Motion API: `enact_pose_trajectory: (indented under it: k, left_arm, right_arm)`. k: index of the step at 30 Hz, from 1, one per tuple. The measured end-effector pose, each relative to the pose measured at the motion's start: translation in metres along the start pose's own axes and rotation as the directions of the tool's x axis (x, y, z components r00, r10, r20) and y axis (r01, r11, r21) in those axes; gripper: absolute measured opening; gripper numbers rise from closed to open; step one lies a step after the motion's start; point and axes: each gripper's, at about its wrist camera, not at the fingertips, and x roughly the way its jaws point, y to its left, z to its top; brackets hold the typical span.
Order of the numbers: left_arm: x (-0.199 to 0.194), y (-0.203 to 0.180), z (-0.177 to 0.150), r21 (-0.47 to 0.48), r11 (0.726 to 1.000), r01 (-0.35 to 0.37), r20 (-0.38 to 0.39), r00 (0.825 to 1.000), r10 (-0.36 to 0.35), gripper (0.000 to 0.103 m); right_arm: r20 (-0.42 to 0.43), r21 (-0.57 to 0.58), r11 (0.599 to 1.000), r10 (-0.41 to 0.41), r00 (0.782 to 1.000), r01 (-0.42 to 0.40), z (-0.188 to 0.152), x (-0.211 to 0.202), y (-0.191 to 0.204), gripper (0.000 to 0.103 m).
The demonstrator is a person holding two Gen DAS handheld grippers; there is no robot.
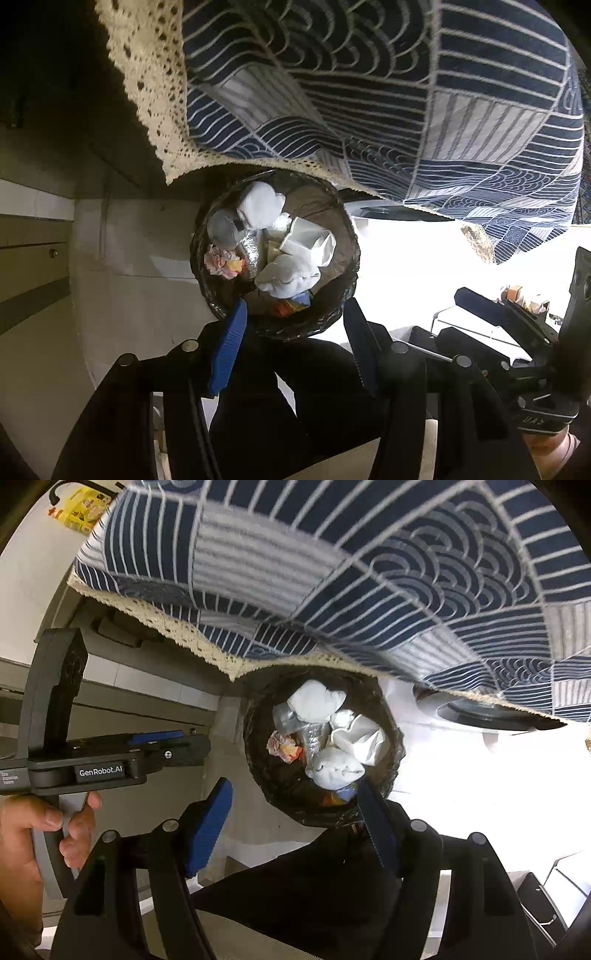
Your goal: Collect trash
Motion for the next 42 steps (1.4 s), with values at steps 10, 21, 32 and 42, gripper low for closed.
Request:
enact_pose_trajectory:
  k: [10,21,32,42]
  left_arm:
    - [-0.048,-0.035,-0.002,0.063,0.998,-0.021,0.083,0.996,0.015,0.052]
    - [-0.104,-0.096,-0.012,0.059,0.996,-0.062,0.180,0.982,0.050,0.052]
    - [-0.172,-0.179,-0.020,0.127,0.986,-0.108,0.352,0.934,0.058,0.068]
    - [-0.223,-0.221,-0.010,0.228,0.956,-0.187,0.466,0.882,0.061,0.092]
  right_arm:
    - [0.134,-0.036,0.999,-0.024,0.991,0.029,0.011,-0.060,0.003,0.070]
    - [0.231,-0.042,0.999,0.003,0.973,0.007,0.022,-0.152,-0.008,0.070]
    - [0.382,-0.069,0.997,-0.008,0.924,0.037,0.023,-0.231,-0.032,0.086]
    - [0.541,-0.036,0.993,-0.076,0.837,0.113,0.027,-0.304,-0.041,0.097]
